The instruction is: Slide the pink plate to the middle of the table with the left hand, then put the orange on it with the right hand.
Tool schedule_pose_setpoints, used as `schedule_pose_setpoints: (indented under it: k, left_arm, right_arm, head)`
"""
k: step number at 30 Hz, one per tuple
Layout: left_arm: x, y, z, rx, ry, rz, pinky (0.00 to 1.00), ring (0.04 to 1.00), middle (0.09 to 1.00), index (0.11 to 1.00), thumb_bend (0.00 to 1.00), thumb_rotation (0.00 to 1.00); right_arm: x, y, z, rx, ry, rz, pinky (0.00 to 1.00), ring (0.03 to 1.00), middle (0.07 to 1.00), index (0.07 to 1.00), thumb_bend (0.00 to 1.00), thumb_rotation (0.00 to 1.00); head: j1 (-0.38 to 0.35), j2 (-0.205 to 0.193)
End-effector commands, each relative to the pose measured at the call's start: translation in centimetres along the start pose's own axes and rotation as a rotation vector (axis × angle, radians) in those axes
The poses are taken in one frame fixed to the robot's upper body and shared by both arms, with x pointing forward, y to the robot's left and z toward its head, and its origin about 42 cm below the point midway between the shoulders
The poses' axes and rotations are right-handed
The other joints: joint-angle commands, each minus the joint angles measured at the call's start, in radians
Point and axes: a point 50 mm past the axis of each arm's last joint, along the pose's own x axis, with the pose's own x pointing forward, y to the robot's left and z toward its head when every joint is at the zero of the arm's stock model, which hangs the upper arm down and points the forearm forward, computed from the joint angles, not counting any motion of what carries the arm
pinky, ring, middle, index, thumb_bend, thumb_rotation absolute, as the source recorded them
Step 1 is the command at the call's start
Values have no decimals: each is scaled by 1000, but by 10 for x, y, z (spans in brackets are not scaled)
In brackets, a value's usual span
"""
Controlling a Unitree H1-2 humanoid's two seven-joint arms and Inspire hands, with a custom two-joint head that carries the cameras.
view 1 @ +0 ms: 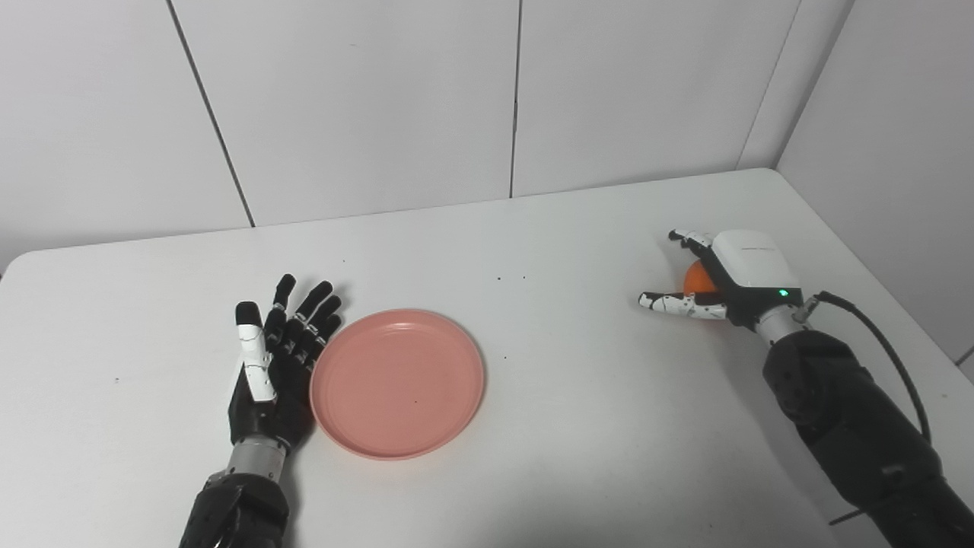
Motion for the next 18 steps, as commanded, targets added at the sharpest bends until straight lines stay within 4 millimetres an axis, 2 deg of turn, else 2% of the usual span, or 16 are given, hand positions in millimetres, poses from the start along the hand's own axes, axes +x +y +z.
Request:
schedule_pose_setpoints:
  k: [1,2,4,6,7,9,11,14,18]
  left_arm:
    - [-13,10,-25,-30,136,59,938,883,855,994,973,911]
    - [-13,10,-25,-32,137,60,935,883,855,994,972,911]
    - [-13,9,-25,-35,137,61,938,880,848,990,968,909]
    - [-13,9,-25,-35,136,60,941,879,847,988,963,908]
    - [-13,9,-24,-34,136,58,940,880,848,989,965,906]
    - [-13,8,-24,-35,136,57,947,883,854,992,968,906]
    - [-13,7,-23,-34,138,56,951,885,856,995,969,908]
    - [-13,9,-23,-31,137,48,965,891,862,999,971,911]
    - [-13,9,-21,-27,135,50,949,885,856,1000,969,910]
  right_arm:
    - [6,-14,-10,7,39,-16,651,688,718,723,871,872]
    - [6,-13,-11,11,40,-18,632,673,705,709,874,870]
    - [7,-12,-13,21,45,-20,521,570,617,637,865,849]
    - [7,-10,-15,32,52,-18,346,412,485,511,837,797]
    - [7,-9,-15,38,58,-14,306,373,450,469,832,786]
    - [7,-8,-16,41,61,-10,249,315,392,396,832,779]
    - [7,-6,-17,38,59,-6,231,297,369,365,836,784]
    - [7,-3,-17,40,49,-1,167,222,282,286,818,764]
    - [6,-1,-17,38,54,13,139,190,244,259,804,759]
  head:
    - [1,1]
    - [1,1]
    - [2,1]
    - [3,1]
    - [5,2]
    - [7,3]
    - [7,3]
    - [7,3]
    - [9,5]
